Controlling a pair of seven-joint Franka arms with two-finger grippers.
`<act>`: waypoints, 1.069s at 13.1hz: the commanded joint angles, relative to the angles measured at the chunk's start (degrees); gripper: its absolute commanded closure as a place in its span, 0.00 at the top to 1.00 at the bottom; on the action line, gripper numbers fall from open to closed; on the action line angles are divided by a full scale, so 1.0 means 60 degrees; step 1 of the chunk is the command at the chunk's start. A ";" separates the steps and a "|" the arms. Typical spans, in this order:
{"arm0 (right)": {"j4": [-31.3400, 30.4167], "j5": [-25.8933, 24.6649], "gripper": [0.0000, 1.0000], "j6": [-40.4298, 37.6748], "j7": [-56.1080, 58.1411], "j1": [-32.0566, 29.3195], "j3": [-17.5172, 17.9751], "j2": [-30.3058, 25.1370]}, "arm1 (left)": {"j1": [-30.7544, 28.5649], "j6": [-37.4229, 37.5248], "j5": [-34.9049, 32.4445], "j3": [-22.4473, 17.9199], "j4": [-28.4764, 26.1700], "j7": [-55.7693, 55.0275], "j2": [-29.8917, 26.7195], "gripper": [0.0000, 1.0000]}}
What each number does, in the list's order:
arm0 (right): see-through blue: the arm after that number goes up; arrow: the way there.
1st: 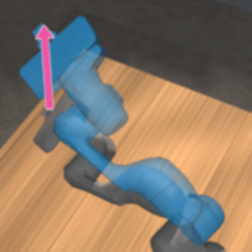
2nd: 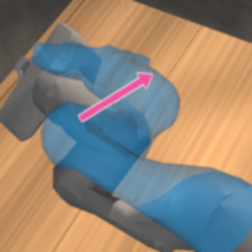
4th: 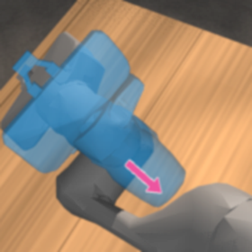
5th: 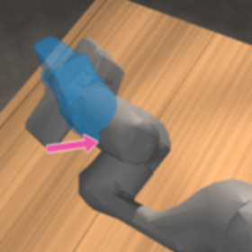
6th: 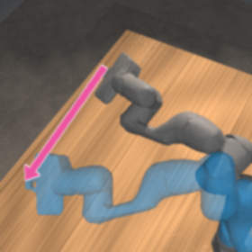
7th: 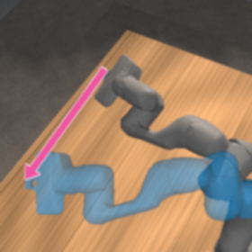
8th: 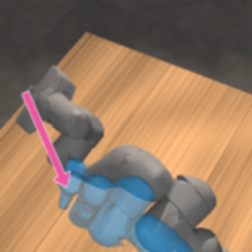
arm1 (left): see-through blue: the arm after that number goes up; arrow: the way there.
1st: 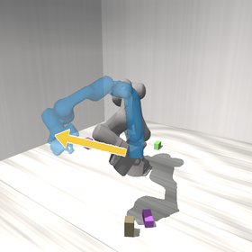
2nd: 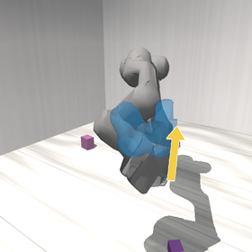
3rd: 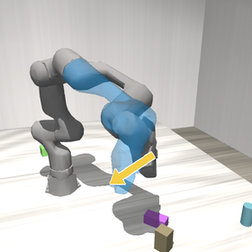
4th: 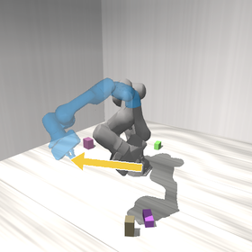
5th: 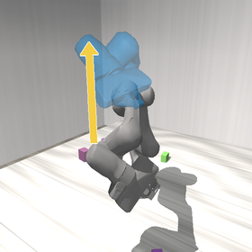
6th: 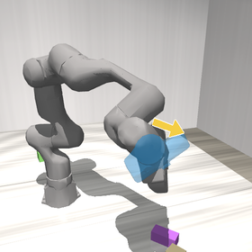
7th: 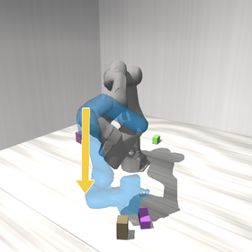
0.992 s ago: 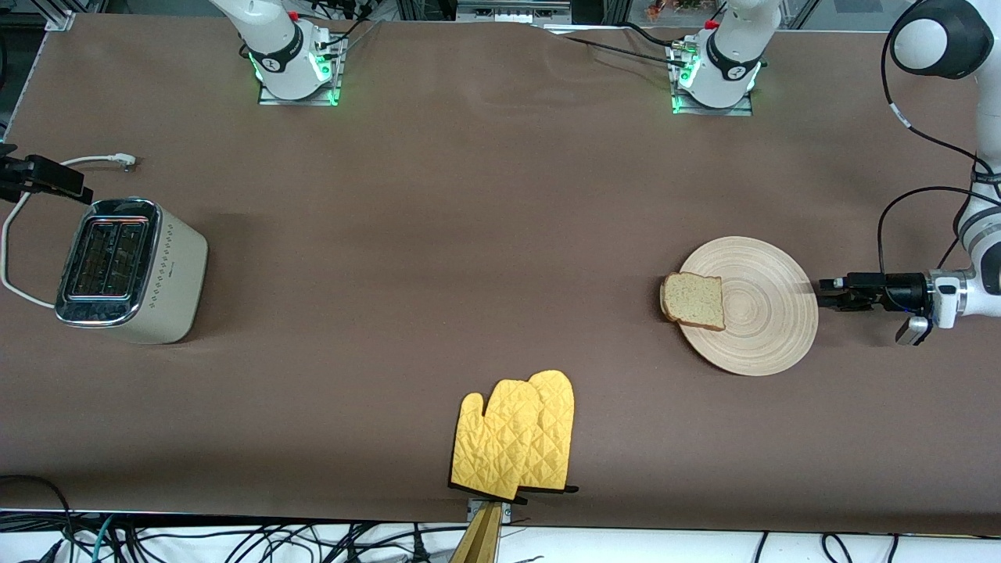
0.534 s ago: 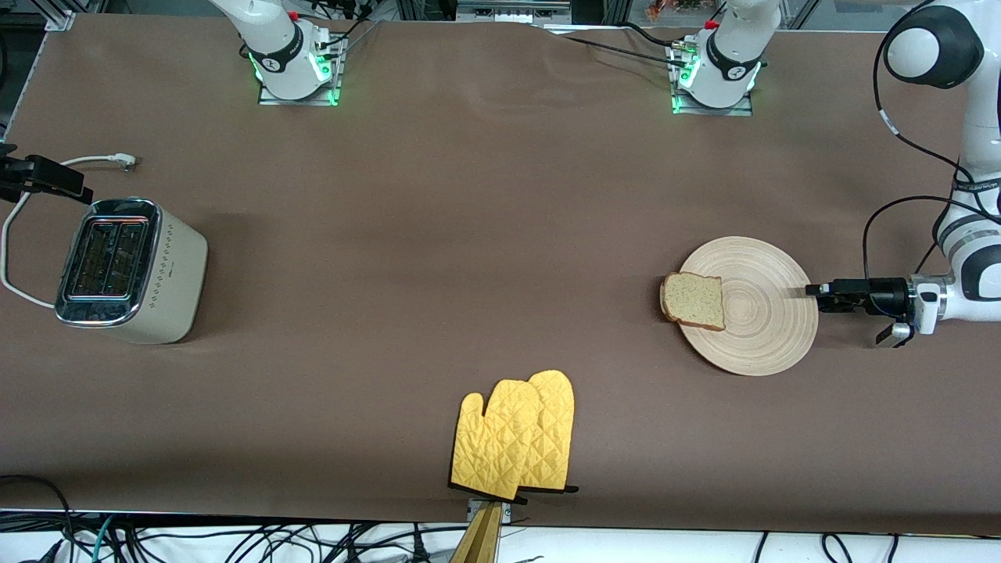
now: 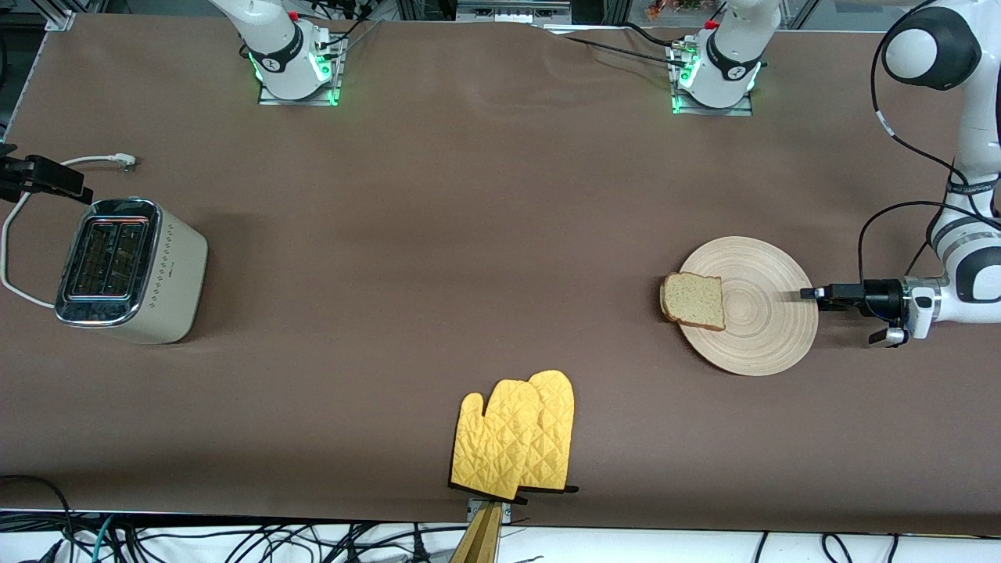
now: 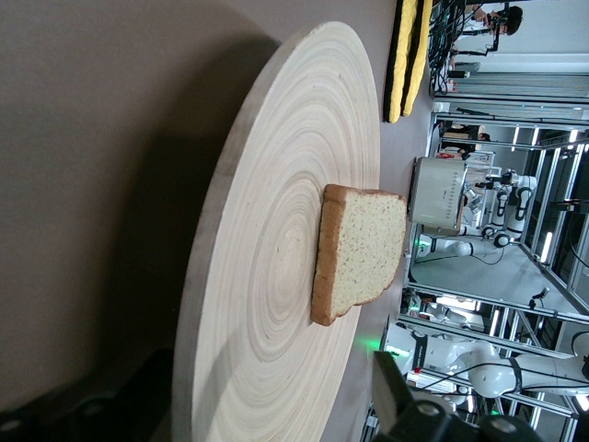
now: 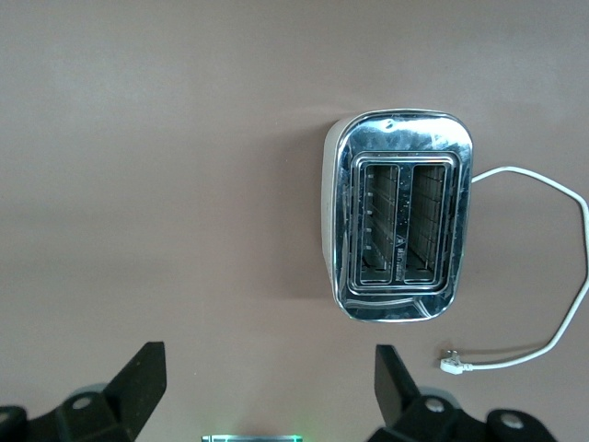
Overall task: Move plate and put bread in toaster
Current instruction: 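Push the wooden plate with the left gripper toward the toaster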
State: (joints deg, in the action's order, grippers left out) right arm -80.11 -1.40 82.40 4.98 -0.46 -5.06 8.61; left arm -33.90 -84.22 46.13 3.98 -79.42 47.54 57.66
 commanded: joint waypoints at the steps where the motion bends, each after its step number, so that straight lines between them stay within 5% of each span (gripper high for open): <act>1: 0.0154 0.0086 1.00 -0.0051 0.0034 -0.0026 -0.0006 0.0044 | 0.0098 -0.0171 0.0311 -0.0047 -0.0109 -0.0057 0.0072 0.79; 3: 0.0154 0.0086 1.00 -0.0036 0.0034 -0.0026 -0.0006 0.0044 | 0.0113 -0.0289 0.0296 -0.0047 -0.0123 -0.0013 0.0087 0.70; 6: 0.0154 0.0101 1.00 -0.0036 0.0034 -0.0026 -0.0006 0.0044 | 0.0113 -0.0304 0.0281 -0.0047 -0.0197 0.0061 0.0175 0.40; 10: 0.0154 0.0086 1.00 -0.0036 0.0034 -0.0026 -0.0020 0.0044 | 0.0142 -0.0436 0.0281 -0.0047 -0.0197 0.0075 0.0292 0.19; 12: 0.0154 0.0101 1.00 -0.0036 0.0034 -0.0026 -0.0020 0.0044 | 0.0142 -0.0436 0.0281 -0.0062 -0.0197 0.0075 0.0292 0.00; 14: 0.0154 0.0086 1.00 -0.0036 0.0034 -0.0026 -0.0020 0.0044 | 0.0157 -0.0465 0.0281 -0.0062 -0.0197 0.0075 0.0307 0.00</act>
State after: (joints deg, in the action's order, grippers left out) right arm -80.11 -1.40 82.40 4.98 -0.46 -5.07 8.61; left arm -33.72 -86.00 46.37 3.84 -79.91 47.48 58.79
